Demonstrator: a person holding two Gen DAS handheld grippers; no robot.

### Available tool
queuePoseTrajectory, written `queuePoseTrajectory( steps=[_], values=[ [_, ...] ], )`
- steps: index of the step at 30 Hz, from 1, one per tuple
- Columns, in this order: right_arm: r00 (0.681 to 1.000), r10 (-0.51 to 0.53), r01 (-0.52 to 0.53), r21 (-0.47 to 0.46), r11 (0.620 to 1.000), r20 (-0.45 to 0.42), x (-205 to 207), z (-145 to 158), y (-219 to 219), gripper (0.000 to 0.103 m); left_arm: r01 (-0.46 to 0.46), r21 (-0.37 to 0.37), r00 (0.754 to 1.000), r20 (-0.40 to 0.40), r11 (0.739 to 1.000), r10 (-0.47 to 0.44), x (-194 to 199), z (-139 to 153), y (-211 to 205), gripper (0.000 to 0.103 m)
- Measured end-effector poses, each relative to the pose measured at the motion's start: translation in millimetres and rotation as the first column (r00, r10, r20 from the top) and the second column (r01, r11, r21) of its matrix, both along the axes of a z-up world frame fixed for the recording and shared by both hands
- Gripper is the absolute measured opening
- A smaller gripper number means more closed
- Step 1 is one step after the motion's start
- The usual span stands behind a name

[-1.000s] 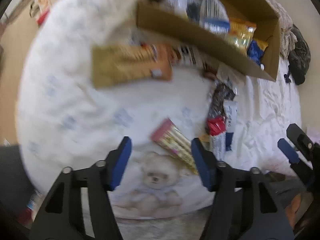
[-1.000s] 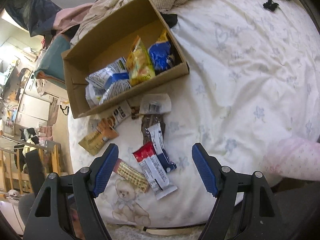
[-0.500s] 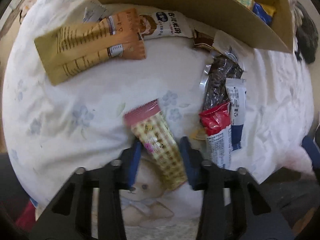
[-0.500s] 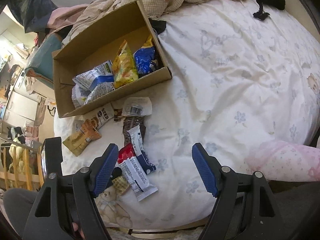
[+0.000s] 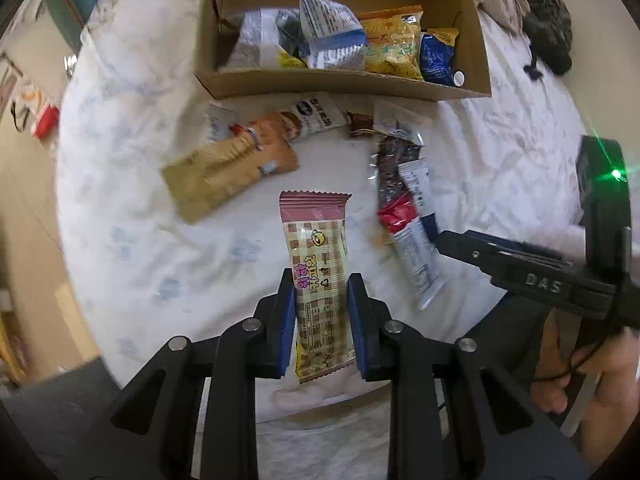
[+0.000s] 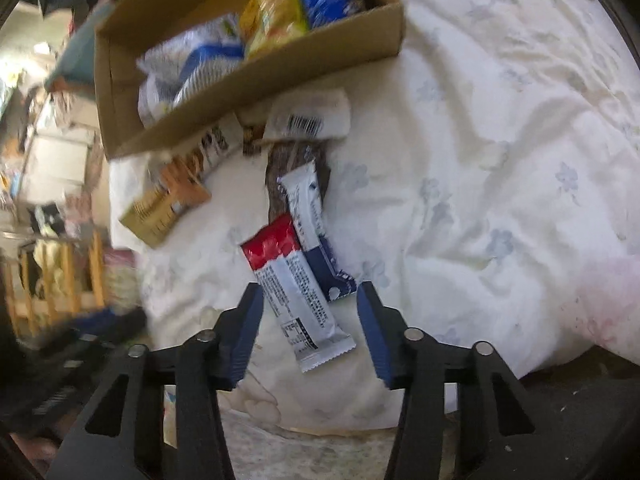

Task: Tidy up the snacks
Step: 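Grasp the pink wafer bar with the left tool while the right tool grasps the red-white bar, then carry both bars over the box and lower them inside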

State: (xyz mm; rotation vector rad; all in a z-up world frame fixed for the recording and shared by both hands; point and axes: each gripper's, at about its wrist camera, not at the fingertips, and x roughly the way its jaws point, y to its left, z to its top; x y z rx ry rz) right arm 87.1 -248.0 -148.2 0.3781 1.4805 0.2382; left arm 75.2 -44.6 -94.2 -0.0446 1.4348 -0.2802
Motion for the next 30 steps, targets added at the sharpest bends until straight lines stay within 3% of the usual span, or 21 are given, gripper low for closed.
queuePoseTrajectory(
  steps=[7, 12, 15, 17, 26, 30],
  values=[
    [0.995, 0.095, -0.096, -0.111, 0.989, -0.011, -4.2, -11.3, 26.2, 0.048, -0.075, -0.013, 0.997, 0.004, 0.997, 0.075, 4.7, -13.1, 19.9, 0.021],
    [0.984, 0.179, -0.18, -0.19, 0.965, -0.023, -4.7, -25.0, 48.4, 0.048, -0.071, 0.005, 0.994, 0.083, 0.997, 0.071, 6.7, -1.2, 16.9, 0.021],
    [0.975, 0.218, -0.221, -0.215, 0.951, -0.035, -7.9, -29.6, 58.4, 0.042, -0.113, -0.015, 0.991, 0.066, 0.993, 0.114, 10.7, -4.9, 23.9, 0.021],
    [0.974, 0.224, -0.226, -0.205, 0.952, -0.035, -9.6, -29.5, 60.4, 0.034, -0.126, -0.011, 0.989, 0.071, 0.992, 0.126, 12.5, -4.9, 27.0, 0.021],
    [0.965, 0.259, -0.255, -0.083, 0.963, 0.042, -26.4, -7.6, 72.1, 0.033, -0.156, -0.011, 0.983, 0.095, 0.988, 0.157, 13.1, 0.3, 33.9, 0.021],
    [0.964, 0.235, -0.235, -0.02, 0.972, 0.127, -29.3, 15.7, 65.6, 0.033, -0.169, -0.002, 0.979, 0.117, 0.986, 0.168, 10.8, 3.5, 36.9, 0.021]
  ],
)
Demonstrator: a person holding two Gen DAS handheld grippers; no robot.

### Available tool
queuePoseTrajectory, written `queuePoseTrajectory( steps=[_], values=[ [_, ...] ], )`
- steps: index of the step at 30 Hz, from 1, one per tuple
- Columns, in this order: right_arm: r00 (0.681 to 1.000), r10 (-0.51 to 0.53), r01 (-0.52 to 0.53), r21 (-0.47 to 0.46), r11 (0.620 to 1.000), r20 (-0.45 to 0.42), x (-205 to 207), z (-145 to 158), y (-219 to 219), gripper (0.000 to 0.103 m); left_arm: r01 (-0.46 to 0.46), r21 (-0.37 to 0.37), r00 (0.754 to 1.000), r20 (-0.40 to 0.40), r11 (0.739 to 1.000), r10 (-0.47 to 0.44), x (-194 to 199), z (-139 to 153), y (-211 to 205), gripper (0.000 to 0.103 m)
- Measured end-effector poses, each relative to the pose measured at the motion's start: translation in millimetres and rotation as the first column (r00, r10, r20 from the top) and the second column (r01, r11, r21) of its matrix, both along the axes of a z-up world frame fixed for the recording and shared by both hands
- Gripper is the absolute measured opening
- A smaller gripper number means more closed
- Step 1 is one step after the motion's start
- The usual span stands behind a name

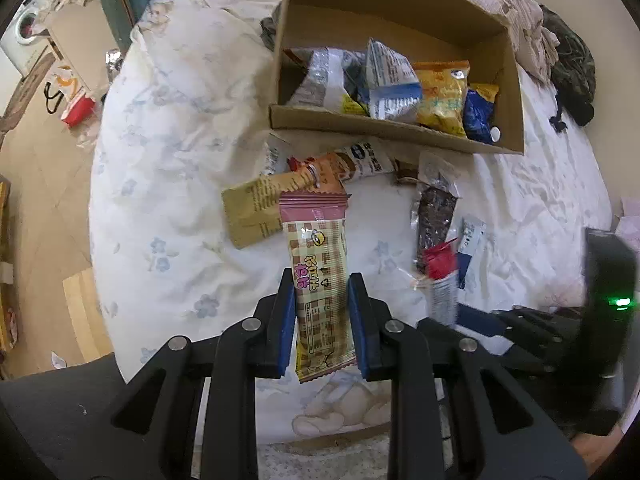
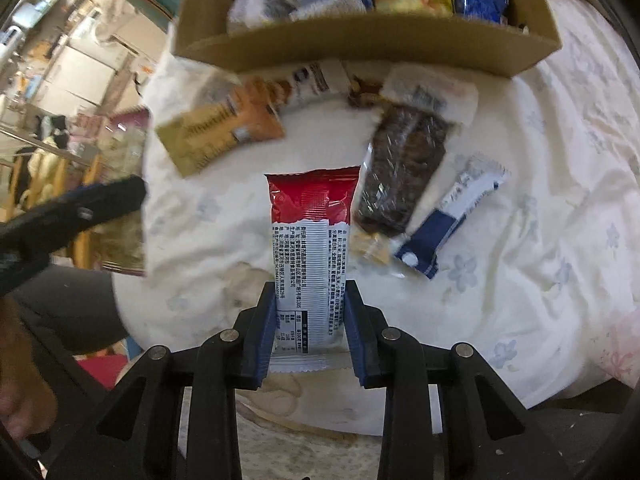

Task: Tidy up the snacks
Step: 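Carry both bars over the box and lower them inside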

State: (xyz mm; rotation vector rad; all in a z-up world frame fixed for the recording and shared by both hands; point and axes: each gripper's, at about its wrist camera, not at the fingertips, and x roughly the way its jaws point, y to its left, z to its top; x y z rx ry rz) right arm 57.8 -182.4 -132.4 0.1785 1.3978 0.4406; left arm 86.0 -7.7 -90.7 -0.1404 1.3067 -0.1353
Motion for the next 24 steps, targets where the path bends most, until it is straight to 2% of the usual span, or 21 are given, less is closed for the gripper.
queuePoseTrajectory(
  steps=[2, 6, 10, 14, 17, 18, 21, 24],
  values=[
    [0.998, -0.034, 0.032, 0.042, 0.999, 0.056, -3.5, 14.8, -9.7, 0.033, -0.014, -0.002, 1.0, 0.012, 1.0, 0.014, -0.7, 2.1, 3.6, 0.021],
    [0.973, -0.119, 0.094, 0.126, 0.987, 0.2, -2.5, 49.8, -23.2, 0.033, -0.059, -0.017, 0.997, 0.05, 0.998, 0.06, -0.2, 7.6, 11.5, 0.021],
    [0.937, -0.176, 0.13, 0.166, 0.978, 0.302, 1.6, 73.2, -32.9, 0.033, -0.08, 0.045, 0.992, 0.104, 0.996, 0.075, 1.9, 11.8, 13.1, 0.021],
    [0.919, -0.215, 0.16, 0.184, 0.97, 0.33, 8.2, 83.4, -35.3, 0.033, -0.112, 0.017, 0.987, 0.118, 0.994, 0.109, 4.1, 13.3, 19.7, 0.021],
    [0.907, -0.255, 0.195, 0.204, 0.959, 0.336, 14.4, 88.5, -45.3, 0.033, -0.117, 0.007, 0.981, 0.159, 0.993, 0.114, 4.0, 21.8, 21.4, 0.021],
    [0.896, -0.289, 0.21, 0.25, 0.945, 0.338, 14.6, 94.3, -53.1, 0.033, -0.111, -0.005, 0.98, 0.167, 0.994, 0.111, 5.4, 27.3, 22.5, 0.021],
    [0.886, -0.313, 0.219, 0.288, 0.932, 0.342, 29.4, 113.8, -58.2, 0.033, -0.097, -0.061, 0.978, 0.179, 0.993, 0.107, 13.6, 48.9, 26.3, 0.021],
    [0.878, -0.311, 0.213, 0.286, 0.934, 0.364, 51.0, 130.0, -61.8, 0.033, -0.042, -0.015, 0.967, 0.252, 0.999, 0.045, 33.5, 80.2, 17.7, 0.021]
  ],
)
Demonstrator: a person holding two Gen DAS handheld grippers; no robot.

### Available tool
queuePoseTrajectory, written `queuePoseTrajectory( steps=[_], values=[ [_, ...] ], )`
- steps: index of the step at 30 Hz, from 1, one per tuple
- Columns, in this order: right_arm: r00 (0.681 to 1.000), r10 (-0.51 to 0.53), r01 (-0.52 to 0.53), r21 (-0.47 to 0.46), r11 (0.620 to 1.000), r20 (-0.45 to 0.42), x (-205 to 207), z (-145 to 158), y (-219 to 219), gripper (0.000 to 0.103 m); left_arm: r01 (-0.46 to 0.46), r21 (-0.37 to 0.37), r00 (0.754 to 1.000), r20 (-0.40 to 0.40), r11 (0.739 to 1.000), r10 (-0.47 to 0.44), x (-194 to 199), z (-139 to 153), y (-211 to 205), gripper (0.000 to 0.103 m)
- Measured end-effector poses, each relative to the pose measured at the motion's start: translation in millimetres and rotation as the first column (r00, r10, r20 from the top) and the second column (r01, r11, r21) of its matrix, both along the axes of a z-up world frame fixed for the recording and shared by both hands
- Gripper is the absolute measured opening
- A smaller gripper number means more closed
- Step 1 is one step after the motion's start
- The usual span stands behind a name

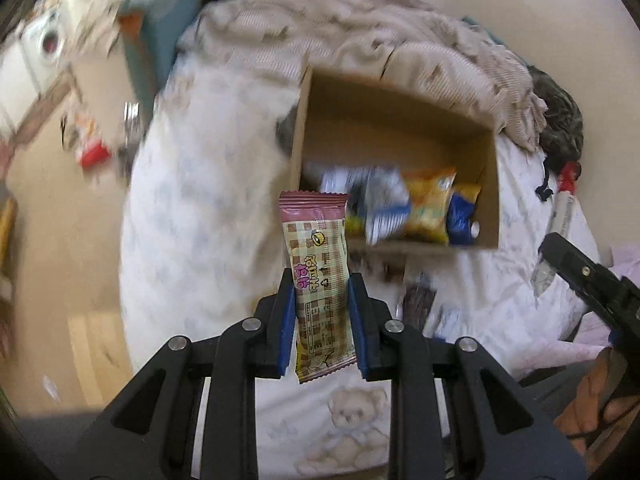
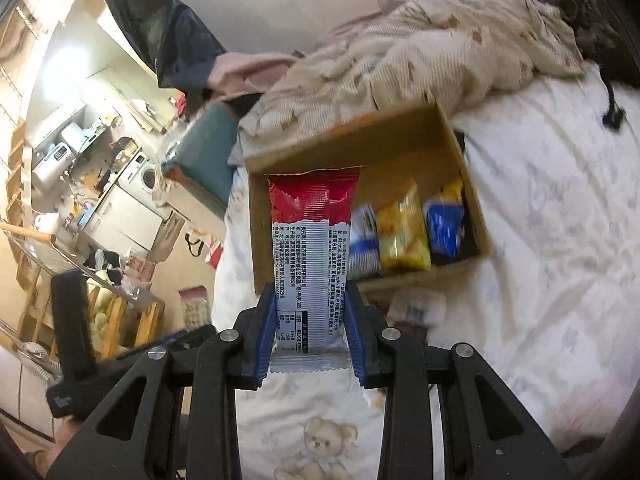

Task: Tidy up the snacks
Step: 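Carry both bars over the box and lower them inside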

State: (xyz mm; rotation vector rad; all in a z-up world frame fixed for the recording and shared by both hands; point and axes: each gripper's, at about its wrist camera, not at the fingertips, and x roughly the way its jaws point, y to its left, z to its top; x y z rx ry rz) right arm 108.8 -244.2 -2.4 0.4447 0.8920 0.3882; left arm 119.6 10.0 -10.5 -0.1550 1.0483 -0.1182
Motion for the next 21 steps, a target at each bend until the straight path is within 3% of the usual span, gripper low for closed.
queuePoseTrajectory(
  steps=[4, 9, 13, 17, 21],
  values=[
    [1.0, 0.0, 0.0, -0.014, 1.0, 0.02, 31.1, 12.8, -2.2, 0.033, 0.041, 0.091, 0.996, 0.077, 0.995, -0.048, 29.7, 22.3, -13.6, 0.021],
    [1.0, 0.011, -0.01, -0.046, 0.999, 0.023, 71.8, 11.5, -2.4, 0.033, 0.049, 0.076, 0.996, 0.068, 0.996, -0.054, 73.0, 14.8, -22.3, 0.021],
    [1.0, 0.027, -0.026, -0.082, 0.996, 0.006, 94.8, -11.5, 0.1, 0.033, 0.075, 0.076, 0.995, 0.063, 0.994, -0.08, 92.5, -9.1, -33.1, 0.021],
    [0.997, 0.033, -0.042, -0.138, 0.99, -0.068, 106.8, -48.4, 5.1, 0.033, 0.058, 0.134, 0.998, 0.024, 0.989, -0.062, 99.3, -41.8, -36.3, 0.021],
    [0.991, 0.056, -0.08, -0.202, 0.976, -0.123, 118.3, -70.8, 16.1, 0.033, 0.057, 0.102, 0.998, 0.009, 0.993, -0.058, 107.8, -49.6, -36.8, 0.021]
  ],
)
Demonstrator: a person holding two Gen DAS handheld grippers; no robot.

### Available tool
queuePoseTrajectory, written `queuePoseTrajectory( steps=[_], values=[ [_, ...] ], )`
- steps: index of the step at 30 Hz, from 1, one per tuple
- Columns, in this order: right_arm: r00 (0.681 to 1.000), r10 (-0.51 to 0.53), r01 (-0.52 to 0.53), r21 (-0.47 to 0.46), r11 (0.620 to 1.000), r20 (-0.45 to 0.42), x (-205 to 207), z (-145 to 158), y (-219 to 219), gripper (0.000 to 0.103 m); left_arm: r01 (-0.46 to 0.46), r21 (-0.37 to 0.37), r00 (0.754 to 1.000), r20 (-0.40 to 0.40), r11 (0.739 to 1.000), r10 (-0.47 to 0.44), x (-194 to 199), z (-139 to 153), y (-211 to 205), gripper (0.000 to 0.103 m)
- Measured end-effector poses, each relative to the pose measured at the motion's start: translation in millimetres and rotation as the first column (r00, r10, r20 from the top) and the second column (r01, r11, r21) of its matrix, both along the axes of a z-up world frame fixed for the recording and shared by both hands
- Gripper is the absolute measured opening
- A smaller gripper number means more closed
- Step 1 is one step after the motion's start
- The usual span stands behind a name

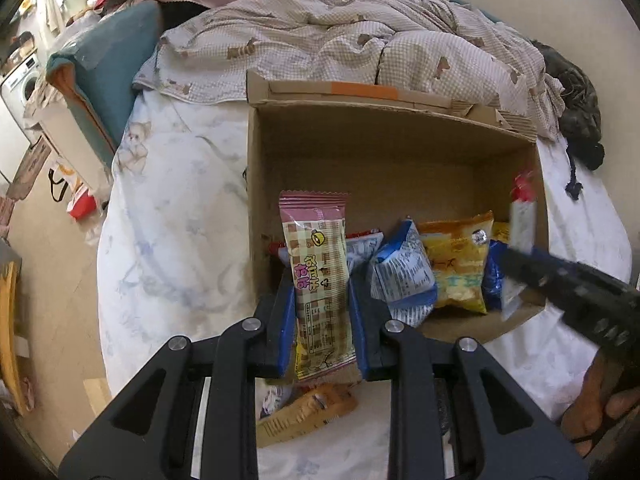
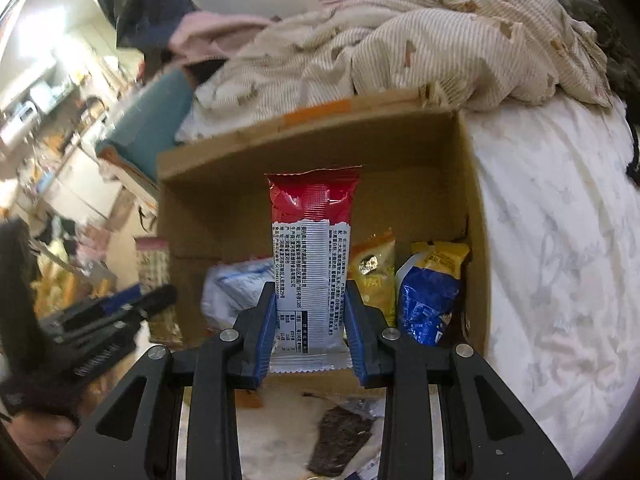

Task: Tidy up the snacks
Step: 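Carry both bars over the box and lower them inside, then open both tools to release the bars and withdraw from the box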

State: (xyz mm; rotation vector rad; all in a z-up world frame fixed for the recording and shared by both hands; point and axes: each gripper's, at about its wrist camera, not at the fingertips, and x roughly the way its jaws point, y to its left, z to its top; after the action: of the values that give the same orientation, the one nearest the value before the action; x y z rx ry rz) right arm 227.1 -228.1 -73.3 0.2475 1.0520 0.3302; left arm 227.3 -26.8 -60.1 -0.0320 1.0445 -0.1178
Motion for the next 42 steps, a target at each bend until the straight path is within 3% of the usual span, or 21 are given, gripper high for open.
queuePoseTrajectory(
  steps=[13, 16, 18, 20, 22, 42],
  values=[
    [0.996, -0.002, 0.002, 0.001, 1.0, -0.086, 11.8, -24.6, 11.7, 0.034, 0.012, 0.025, 0.998, -0.055, 1.0, -0.01, 6.2, -20.5, -4.5, 0.022],
    [0.995, 0.004, -0.004, -0.004, 1.0, -0.102, 15.5, -26.8, 14.7, 0.041, 0.014, 0.005, 0.998, -0.059, 1.0, -0.013, 6.0, -19.4, -5.0, 0.023],
    [0.995, 0.004, -0.004, -0.003, 1.0, -0.098, 17.4, -25.9, 16.0, 0.051, 0.027, -0.02, 0.996, -0.085, 0.999, -0.029, 6.0, -20.7, -6.4, 0.036],
    [0.998, -0.01, 0.009, -0.007, 1.0, -0.065, 15.9, -20.3, 13.9, 0.061, 0.028, -0.033, 0.995, -0.097, 0.999, -0.031, 3.9, -20.7, -7.3, 0.066],
    [0.999, -0.022, 0.022, -0.001, 1.0, -0.039, 15.5, -14.5, 9.8, 0.063, 0.022, -0.035, 0.997, -0.076, 0.999, -0.025, 0.9, -16.5, -7.1, 0.075],
    [0.997, -0.066, 0.069, 0.066, 0.995, -0.051, 2.4, -3.7, -11.8, 0.063, -0.046, -0.084, 0.999, -0.02, 0.995, 0.045, -7.9, 8.8, 27.2, 0.076]
  ],
)
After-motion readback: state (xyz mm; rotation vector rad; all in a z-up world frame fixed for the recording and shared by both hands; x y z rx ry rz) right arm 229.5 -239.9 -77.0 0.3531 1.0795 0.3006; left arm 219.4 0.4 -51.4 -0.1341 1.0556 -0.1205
